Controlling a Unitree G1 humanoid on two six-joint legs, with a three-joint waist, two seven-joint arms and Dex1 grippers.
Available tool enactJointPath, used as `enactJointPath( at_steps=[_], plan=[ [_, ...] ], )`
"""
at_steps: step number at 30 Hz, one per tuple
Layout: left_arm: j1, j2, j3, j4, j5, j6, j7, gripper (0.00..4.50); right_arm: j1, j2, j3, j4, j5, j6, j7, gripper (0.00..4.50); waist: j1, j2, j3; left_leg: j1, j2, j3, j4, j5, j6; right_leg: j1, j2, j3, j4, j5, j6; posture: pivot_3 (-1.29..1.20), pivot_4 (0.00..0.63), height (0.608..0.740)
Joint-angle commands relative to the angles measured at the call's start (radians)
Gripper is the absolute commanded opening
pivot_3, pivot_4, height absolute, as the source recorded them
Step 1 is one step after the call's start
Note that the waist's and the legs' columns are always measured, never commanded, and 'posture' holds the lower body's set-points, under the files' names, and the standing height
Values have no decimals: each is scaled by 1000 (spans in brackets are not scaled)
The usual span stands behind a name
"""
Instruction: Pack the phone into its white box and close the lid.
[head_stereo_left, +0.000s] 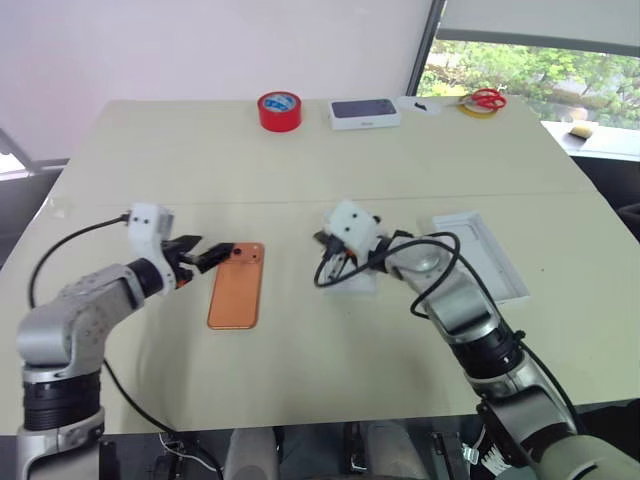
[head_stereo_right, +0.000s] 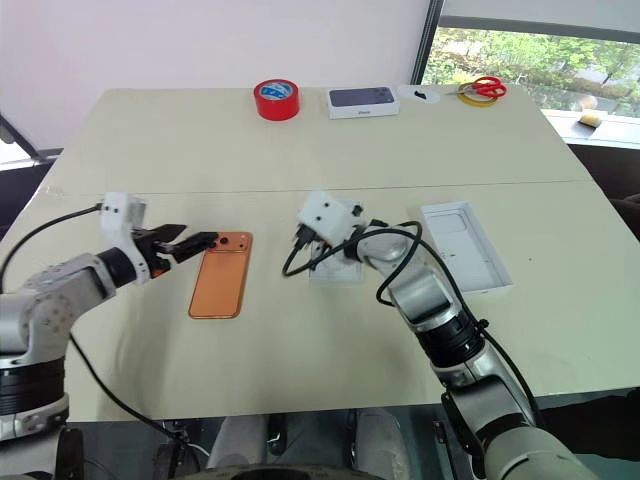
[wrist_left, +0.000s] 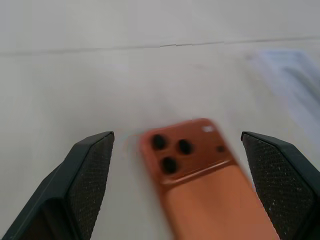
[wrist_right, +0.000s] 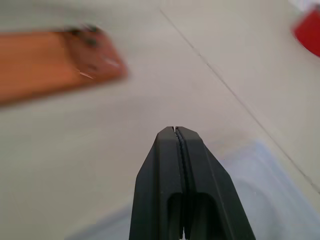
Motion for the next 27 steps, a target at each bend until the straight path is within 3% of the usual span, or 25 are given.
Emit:
enactJointPath(
  at_steps=[1, 9, 18, 27],
  plan=[
    [-11, 8, 70, -2, -58, 158, 49, 4275, -8, 1, 66, -32, -4, 17, 40, 9, 4, 0, 0, 0, 0, 0, 0, 0, 0, 0, 0, 0, 0, 0, 0, 0, 150, 730],
    [-29, -21, 106, -37, -163, 493, 55, 4275, -60, 9, 215, 77, -78, -14, 83, 9, 1, -1, -1, 0, 0, 0, 0, 0, 0, 0, 0, 0, 0, 0, 0, 0, 150, 730],
    [21, -101, 10, -63, -325, 502, 140, 4275, -69, 38, 243, 110, -113, -42, 94, 9, 4, 1, -3, 5, -1, 0, -1, 0, 0, 5, -2, 0, 0, 0, 0, 0, 150, 730],
    [-12, -234, 26, -33, -489, 502, 295, 4275, -58, 53, 234, 116, -137, -44, 88, 9, 23, 2, -4, 12, -3, 0, -1, -1, 1, 12, -5, 0, -2, 0, 0, 0, 150, 730]
  ],
)
